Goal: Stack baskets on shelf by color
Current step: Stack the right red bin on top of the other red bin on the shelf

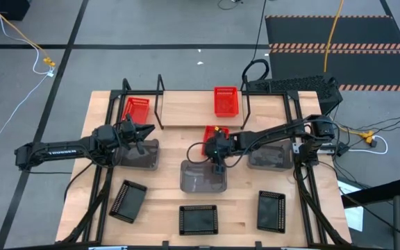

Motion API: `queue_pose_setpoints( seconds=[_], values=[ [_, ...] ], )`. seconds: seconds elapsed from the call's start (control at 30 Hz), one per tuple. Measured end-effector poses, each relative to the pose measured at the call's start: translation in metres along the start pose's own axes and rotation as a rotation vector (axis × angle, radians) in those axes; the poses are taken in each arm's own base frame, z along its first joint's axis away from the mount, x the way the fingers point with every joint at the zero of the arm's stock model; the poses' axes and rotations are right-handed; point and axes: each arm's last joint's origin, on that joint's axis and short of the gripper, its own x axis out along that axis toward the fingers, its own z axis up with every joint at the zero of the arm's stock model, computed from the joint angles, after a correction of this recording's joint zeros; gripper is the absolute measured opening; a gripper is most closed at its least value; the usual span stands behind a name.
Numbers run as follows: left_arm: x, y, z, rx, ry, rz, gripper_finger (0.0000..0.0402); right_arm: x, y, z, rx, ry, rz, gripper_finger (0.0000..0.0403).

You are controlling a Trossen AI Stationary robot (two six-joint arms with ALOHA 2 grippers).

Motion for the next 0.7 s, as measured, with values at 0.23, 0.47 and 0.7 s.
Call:
queue_pose_setpoints(
  seconds=[0.23,0.47,0.7],
  values=[
    [0.000,0.000,0.000,0.000,0.000,0.000,0.0047,0.000,-0.001,-0.003,0.000,0.028,-0.002,0.0074],
    [0.000,0.000,0.000,0.000,0.000,0.000,0.0047,-0.009,-0.002,0.002,-0.085,0.036,0.003,0.0012],
    [0.000,0.000,0.000,0.003,-0.001,0.000,0.0047,-0.075,-0.004,0.043,-0.171,-0.111,0.065,0.0005]
  ],
)
